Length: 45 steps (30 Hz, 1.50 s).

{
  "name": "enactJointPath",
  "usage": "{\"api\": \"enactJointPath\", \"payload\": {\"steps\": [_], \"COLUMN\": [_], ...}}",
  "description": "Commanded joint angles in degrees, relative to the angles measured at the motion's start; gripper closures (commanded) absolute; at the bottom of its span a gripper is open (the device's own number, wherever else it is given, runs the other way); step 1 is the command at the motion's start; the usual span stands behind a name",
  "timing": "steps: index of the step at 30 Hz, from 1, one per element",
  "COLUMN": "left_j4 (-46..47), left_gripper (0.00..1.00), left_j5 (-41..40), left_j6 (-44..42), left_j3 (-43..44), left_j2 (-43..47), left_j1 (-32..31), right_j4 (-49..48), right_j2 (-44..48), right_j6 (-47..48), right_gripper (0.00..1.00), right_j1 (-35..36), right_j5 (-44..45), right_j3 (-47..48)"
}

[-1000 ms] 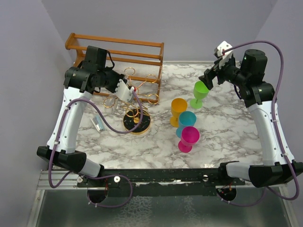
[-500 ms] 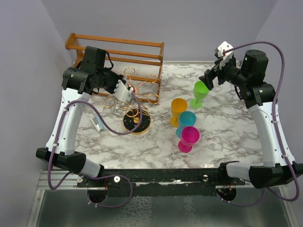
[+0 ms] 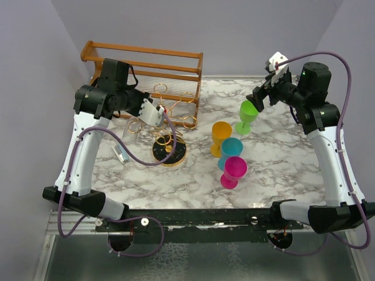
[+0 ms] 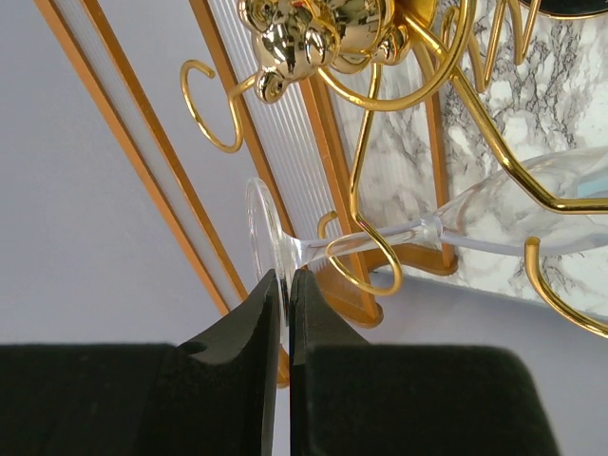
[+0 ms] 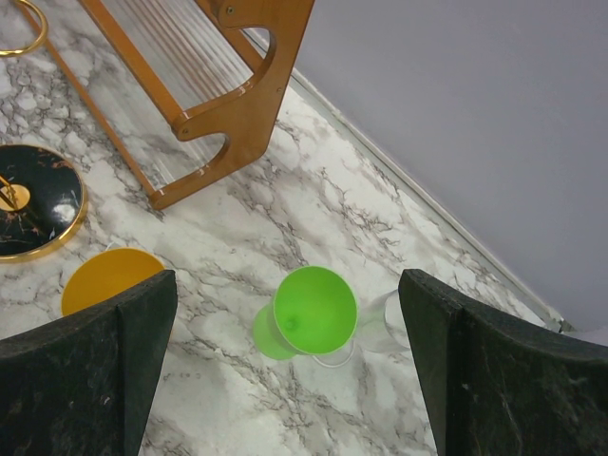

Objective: Place the wine glass upside down on the wine glass rack

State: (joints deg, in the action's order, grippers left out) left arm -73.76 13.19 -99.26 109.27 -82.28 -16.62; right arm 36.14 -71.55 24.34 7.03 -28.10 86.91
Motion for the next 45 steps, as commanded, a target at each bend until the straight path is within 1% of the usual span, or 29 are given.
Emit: {"api": "enactJointPath", "payload": {"steps": [1,5,12,20,32,45], "left_j4": [1.7,3.6,3.3,1.6,-0.5,-2.3], "left_gripper": [1.00,1.00,0.99,0.93,0.85,0.83], "left_j5": [-4.2,-6.7,-7.0,-9.0,-9.4,-11.9], "left_j6": [2.6,5.0,6.1,5.6,4.3,2.7], "left_j3": [-1.2,-3.4,-5.0,-5.7,-7.0,-7.6], "left_j2": [2.5,3.2,3.6,4.1,4.3,4.2], "left_j1": [-0.3,-0.3,-0.3,-0.3,-0.3,-0.3], "right_j4": [-1.3,-1.4,-1.4,-1.6,-1.8,-2.5], "right_j2": [1.1,1.1,0.8,0.5,0.4,0.9], "right_j6": [0.7,0.8,0.9,1.0,1.3,1.7], "right_gripper": [0.01,0.00,0.01,0.01,0.00,0.01], "right_j1": [-0.3,-0.3,-0.3,-0.3,-0.3,-0.3], "right_j5": [0.5,0.6,0.7,0.6,1.3,1.9], "right_j3": [-0.2,-0.4,-0.4,-0.5,-1.0,-2.3]}}
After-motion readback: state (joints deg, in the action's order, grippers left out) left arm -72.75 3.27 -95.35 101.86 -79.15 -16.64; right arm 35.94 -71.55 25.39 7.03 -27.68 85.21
